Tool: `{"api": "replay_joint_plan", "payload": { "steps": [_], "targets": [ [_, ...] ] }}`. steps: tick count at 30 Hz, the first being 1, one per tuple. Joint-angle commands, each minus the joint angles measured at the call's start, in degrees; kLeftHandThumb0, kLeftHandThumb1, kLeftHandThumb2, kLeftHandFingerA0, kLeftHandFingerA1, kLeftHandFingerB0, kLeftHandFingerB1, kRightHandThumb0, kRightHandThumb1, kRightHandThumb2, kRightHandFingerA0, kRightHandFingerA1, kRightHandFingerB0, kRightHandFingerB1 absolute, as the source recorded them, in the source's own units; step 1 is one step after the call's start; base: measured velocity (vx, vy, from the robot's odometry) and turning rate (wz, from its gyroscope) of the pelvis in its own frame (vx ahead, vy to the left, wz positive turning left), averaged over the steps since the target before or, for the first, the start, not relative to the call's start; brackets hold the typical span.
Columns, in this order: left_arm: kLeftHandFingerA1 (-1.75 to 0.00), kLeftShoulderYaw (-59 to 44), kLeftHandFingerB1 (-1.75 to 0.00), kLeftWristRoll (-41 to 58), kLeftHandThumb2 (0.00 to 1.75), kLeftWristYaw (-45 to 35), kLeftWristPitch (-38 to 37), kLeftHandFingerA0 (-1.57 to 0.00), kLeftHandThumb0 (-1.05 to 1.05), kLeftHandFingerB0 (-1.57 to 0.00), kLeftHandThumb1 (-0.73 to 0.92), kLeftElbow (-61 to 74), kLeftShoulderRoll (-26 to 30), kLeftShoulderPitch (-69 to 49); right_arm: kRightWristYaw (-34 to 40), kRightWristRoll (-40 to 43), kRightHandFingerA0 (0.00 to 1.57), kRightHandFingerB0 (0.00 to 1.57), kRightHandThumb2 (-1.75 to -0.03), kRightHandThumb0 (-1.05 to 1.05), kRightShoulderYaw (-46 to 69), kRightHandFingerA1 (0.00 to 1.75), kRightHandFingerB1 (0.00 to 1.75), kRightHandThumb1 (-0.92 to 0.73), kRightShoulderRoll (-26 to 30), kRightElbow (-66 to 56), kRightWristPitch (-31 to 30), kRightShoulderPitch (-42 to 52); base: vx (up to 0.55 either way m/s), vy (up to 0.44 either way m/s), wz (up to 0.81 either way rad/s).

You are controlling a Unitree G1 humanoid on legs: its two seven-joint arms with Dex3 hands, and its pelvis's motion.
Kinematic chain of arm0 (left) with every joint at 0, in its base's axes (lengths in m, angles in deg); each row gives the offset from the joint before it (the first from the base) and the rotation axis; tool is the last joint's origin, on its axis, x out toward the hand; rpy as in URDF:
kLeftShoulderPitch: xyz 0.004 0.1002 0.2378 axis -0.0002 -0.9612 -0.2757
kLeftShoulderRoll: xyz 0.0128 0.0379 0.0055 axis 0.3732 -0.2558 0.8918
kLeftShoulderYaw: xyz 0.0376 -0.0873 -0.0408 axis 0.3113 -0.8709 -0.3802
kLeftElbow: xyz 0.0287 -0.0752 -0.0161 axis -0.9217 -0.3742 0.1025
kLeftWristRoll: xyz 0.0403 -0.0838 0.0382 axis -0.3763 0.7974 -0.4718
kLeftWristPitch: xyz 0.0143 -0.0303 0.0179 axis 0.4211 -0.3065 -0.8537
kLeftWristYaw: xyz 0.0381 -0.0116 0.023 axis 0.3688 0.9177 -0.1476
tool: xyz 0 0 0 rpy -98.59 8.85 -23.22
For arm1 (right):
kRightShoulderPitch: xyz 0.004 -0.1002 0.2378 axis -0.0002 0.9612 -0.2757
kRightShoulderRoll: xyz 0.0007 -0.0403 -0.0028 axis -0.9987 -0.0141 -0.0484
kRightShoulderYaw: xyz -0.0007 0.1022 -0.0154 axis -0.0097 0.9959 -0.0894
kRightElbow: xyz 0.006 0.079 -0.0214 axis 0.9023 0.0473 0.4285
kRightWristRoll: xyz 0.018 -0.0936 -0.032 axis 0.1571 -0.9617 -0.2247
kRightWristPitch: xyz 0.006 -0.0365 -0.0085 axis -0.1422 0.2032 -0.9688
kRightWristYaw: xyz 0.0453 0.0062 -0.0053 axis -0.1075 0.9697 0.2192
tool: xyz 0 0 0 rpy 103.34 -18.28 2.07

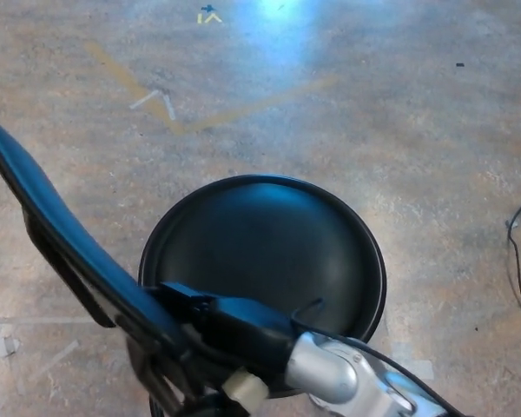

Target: Use the right hand to rotate the back of the chair to its left.

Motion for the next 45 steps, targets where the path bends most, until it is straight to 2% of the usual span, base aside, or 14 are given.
{"api": "replay_joint_plan", "payload": {
  "steps": [1,19,20,22,25,26,27,29,31,35,36,40,41,45],
  "targets": [
    [-0.44,-0.32,-0.4,0.14,0.61,0.12,0.41,-0.49,-0.44,-0.44,0.75,-0.06,0.05,-0.27,-1.26,-2.7,0.0,0.0,-0.64,-1.05,-2.98,0.3,0.35,-0.66,-2.5,3.25,0.31,-0.91,0.0,0.0,0.0],
    [-0.46,-0.19,-0.4,0.11,0.62,0.36,1.48,-0.5,-0.46,-0.44,0.74,0.07,0.32,0.67,4.32,-0.08,0.0,0.0,-0.66,-1.05,0.99,0.3,0.32,-0.7,1.85,6.49,3.81,-1.82,0.0,0.0,0.0],
    [-0.47,-0.13,-0.41,-0.04,0.62,0.74,1.27,-0.53,-0.45,-0.47,0.75,0.01,0.28,0.57,4.61,0.57,0.0,0.0,-1.08,-1.0,2.29,0.47,0.47,-0.71,3.9,3.17,4.86,0.14,0.0,0.0,0.0],
    [-0.48,-0.09,-0.41,-0.1,0.62,0.73,1.36,-0.54,-0.45,-0.46,0.75,-0.01,0.39,0.6,5.95,1.11,0.0,0.0,-1.09,-1.05,4.61,0.41,0.42,-0.72,7.77,-2.75,7.09,3.94,-0.02,-0.006,0.04],
    [-0.48,0.14,-0.41,-0.23,0.62,0.55,1.49,-0.52,-0.45,-0.45,0.74,0.06,0.66,0.57,5.76,1.88,0.0,0.0,-1.07,-1.03,7.05,0.42,0.42,-0.68,11.37,-8.98,8.9,7.93,-0.01,-0.004,0.03],
    [-0.48,0.01,-0.41,-0.06,0.62,0.65,1.39,-0.53,-0.46,-0.46,0.76,0.08,0.61,0.53,5.45,1.69,0.0,0.0,-0.65,-1.05,8.26,0.21,0.2,-0.72,13.37,-12.35,8.73,9.85,0.0,0.0,0.0],
    [-0.48,-0.05,-0.41,0.03,0.62,0.69,1.35,-0.53,-0.45,-0.45,0.76,0.08,0.54,0.4,5.94,1.87,0.0,0.0,-1.06,-0.98,9.53,0.46,0.46,-0.61,14.67,-14.65,8.75,11.87,0.0,0.0,0.0],
    [-0.45,-0.23,-0.39,0.2,0.62,0.41,1.18,-0.48,-0.46,-0.41,0.76,0.05,0.42,0.12,6.94,3.56,0.0,0.0,-1.09,-0.99,13.4,0.43,0.44,-0.7,18.36,-20.08,9.37,17.6,0.0,0.0,0.0],
    [-0.45,-0.43,-0.4,0.3,0.62,-0.11,0.54,-0.49,-0.43,-0.41,0.76,-0.03,0.27,-0.29,11.13,2.81,0.0,0.0,-0.66,-1.05,18.3,0.11,0.13,-0.73,22.35,-23.18,12.12,24.13,0.0,0.0,0.0],
    [-0.45,-1.43,-0.4,1.14,0.62,-0.14,0.88,-0.47,-0.42,-0.43,0.74,0.04,0.4,0.11,13.49,4.4,0.0,0.0,-0.67,-1.05,24.63,0.07,0.09,-0.75,24.82,-22.98,13.64,30.11,0.0,0.0,0.0],
    [-0.45,-1.64,-0.41,1.23,0.62,-0.02,1.0,-0.47,-0.43,-0.44,0.73,0.06,0.45,0.25,13.71,5.38,0.0,0.0,-1.1,-1.05,26.6,0.4,0.42,-0.63,25.49,-22.17,13.8,31.54,0.0,0.0,0.0],
    [-0.47,-1.38,-0.42,0.37,0.61,0.19,1.18,-0.48,-0.45,-0.44,0.73,0.05,0.55,0.45,15.38,5.39,0.0,0.0,-0.65,-1.05,30.86,0.02,0.02,-0.75,26.24,-17.11,13.5,32.8,0.0,0.0,0.0],
    [-0.46,-1.05,-0.4,0.02,0.61,0.07,1.13,-0.48,-0.46,-0.43,0.74,0.05,0.59,0.43,16.25,5.34,0.0,0.0,-1.14,-1.05,31.98,0.41,0.42,-0.65,26.38,-15.28,13.02,33.02,0.0,0.0,0.0],
    [-0.49,-0.2,-0.41,-0.61,0.62,0.26,0.57,-0.53,-0.46,-0.43,0.76,0.11,0.29,0.2,20.71,5.77,0.0,0.0,-0.68,-1.05,35.08,0.07,0.0,-0.85,25.13,-0.97,11.53,29.96,0.0,0.0,0.0]
  ]
}}
